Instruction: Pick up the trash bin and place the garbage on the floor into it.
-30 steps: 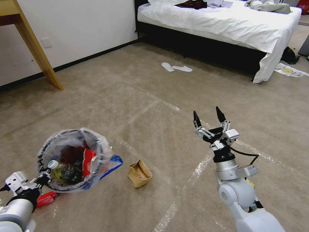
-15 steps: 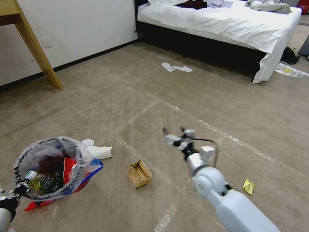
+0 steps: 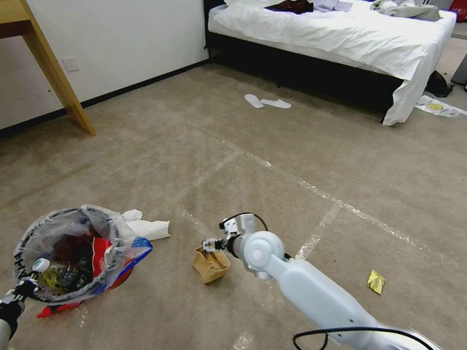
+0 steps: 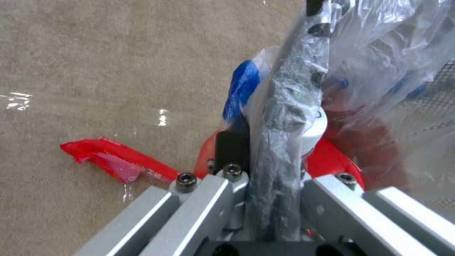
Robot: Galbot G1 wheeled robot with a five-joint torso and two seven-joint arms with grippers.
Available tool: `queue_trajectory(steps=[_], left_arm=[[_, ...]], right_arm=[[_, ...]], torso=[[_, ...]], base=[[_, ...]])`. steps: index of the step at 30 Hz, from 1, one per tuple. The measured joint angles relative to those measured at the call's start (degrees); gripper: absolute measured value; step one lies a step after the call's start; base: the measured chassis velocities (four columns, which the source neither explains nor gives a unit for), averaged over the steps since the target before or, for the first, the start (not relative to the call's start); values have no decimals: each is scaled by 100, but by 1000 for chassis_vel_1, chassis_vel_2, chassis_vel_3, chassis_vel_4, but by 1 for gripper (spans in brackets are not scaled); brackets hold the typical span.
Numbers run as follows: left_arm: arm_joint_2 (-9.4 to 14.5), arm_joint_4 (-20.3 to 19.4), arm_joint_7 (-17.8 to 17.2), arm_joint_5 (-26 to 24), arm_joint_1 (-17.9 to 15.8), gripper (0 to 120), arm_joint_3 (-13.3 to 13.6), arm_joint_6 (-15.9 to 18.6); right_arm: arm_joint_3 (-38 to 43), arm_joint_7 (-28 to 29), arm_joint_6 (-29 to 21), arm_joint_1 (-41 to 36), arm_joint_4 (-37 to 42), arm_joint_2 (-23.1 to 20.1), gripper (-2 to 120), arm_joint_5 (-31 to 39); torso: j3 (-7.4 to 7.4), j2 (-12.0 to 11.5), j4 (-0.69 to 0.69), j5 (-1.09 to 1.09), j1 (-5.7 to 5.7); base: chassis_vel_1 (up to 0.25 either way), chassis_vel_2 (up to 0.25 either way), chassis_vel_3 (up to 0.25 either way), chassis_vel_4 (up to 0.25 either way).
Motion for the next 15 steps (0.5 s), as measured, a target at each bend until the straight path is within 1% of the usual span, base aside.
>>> queue_trajectory(steps=[2, 5, 6, 7, 9, 10, 15], left_arm=[[-2, 0, 2, -1, 2, 0, 0, -3], [-7, 16, 9, 1, 14, 0, 0, -23], [-7, 16, 9, 1, 14, 0, 0, -23], [-2, 22, 16, 2, 28, 0, 0, -31], [3, 28, 18, 2, 30, 0, 1, -37], [9, 39, 20, 2, 30, 0, 8, -42], [12, 51, 20, 3, 24, 0, 24, -45]], right_arm=[[-33, -1, -21, 18, -94, 45, 100, 7], [-100, -158, -27, 37, -595, 223, 100, -249], [-100, -158, -27, 37, -595, 223, 100, -249], [-94, -287, -17, 37, -839, 277, 100, -395], [-90, -378, -8, 39, -968, 300, 100, -499], [-89, -524, 6, 74, -1192, 343, 100, -616], [-84, -691, 21, 113, -1464, 435, 100, -757]], torso=[[0, 0, 0, 0, 0], [0, 0, 0, 1, 0], [0, 0, 0, 1, 0], [0, 0, 0, 1, 0], [0, 0, 0, 1, 0], [0, 0, 0, 1, 0], [0, 0, 0, 1, 0]], base=[[0, 0, 0, 0], [0, 0, 0, 0], [0, 0, 0, 0], [0, 0, 0, 0], [0, 0, 0, 0], [0, 0, 0, 0], [0, 0, 0, 0]])
